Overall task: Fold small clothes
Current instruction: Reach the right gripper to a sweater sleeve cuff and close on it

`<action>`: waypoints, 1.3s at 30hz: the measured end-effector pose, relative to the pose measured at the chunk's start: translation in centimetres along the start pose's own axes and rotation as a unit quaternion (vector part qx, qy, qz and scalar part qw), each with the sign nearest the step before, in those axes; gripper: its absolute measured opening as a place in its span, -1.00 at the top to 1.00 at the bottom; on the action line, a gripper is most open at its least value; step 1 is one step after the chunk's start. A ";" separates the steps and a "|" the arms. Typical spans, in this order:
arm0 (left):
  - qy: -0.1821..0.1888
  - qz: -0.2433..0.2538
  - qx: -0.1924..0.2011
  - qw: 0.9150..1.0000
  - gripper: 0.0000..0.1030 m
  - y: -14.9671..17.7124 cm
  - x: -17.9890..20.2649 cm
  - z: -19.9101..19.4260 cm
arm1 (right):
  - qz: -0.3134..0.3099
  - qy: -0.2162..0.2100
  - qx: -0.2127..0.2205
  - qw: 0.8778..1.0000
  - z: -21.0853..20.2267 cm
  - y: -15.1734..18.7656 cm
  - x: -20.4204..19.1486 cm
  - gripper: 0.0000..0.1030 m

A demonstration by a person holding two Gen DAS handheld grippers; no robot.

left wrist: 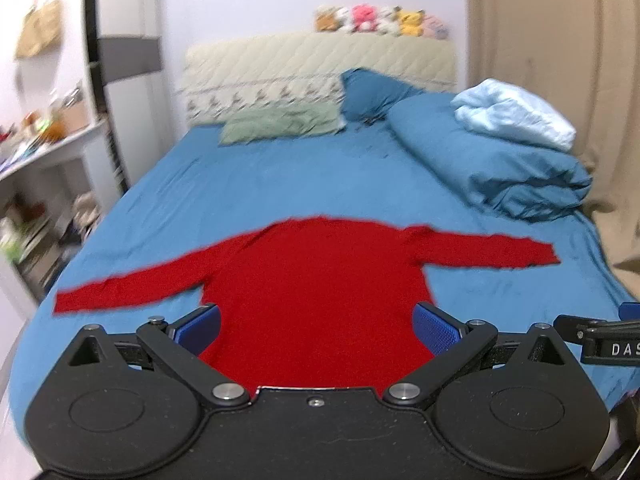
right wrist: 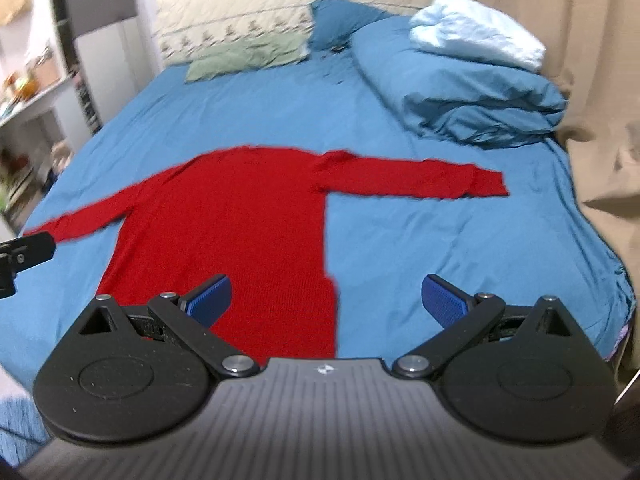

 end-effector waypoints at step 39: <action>0.062 0.002 -0.134 0.989 -1.00 5.6 3.8 53.4 | 0.345 0.173 0.089 0.918 44.3 2.1 30.0 0.09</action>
Point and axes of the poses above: each gripper's, at about its wrist camera, not at the fingertips, and z roughly the way its jaws point, x to its right, y to its underside, the point moved 4 cm from there along z, roughly the way its jaws point, and after that the axes turned 9 degrees about x, right-handed, at the moved point
